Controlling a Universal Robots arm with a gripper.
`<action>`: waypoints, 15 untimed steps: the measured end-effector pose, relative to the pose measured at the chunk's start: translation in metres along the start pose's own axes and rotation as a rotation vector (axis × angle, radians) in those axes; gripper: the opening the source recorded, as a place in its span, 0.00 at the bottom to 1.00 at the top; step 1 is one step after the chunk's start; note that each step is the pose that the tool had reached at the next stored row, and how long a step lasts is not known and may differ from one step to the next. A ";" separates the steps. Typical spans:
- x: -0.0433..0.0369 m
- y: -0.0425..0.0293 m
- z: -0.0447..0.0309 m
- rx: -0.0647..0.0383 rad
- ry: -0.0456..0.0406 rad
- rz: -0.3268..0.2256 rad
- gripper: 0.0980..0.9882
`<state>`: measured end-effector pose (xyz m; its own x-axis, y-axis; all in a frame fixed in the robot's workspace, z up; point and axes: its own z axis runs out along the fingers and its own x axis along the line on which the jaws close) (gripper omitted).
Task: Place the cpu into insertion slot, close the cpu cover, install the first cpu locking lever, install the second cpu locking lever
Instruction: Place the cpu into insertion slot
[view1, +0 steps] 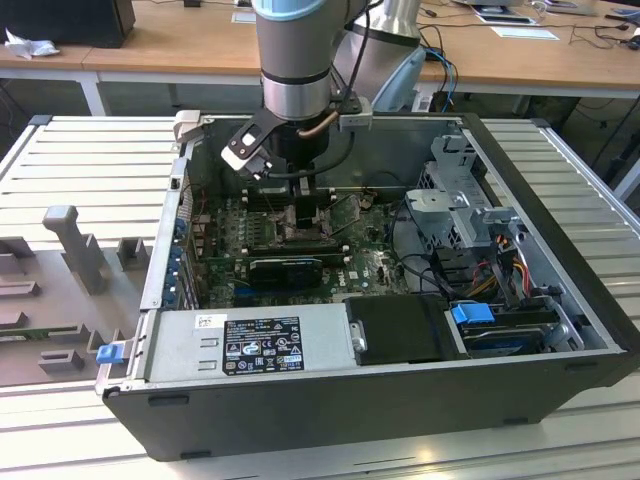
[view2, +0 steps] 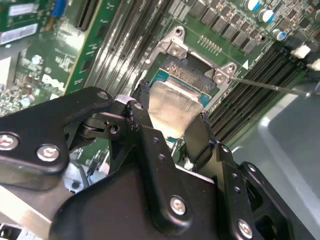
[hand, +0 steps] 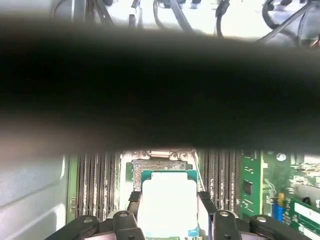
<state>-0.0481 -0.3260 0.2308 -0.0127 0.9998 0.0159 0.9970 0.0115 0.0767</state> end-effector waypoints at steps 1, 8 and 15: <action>0.0005 -0.0002 0.0030 0.000 -0.0004 0.004 0.48; 0.0058 -0.0018 0.0205 0.000 -0.0014 0.014 0.48; 0.0087 -0.0024 0.0295 0.000 -0.0025 0.025 0.48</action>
<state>-0.0484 -0.3169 0.2014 0.0127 0.9998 0.0153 0.9970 -0.0139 0.0766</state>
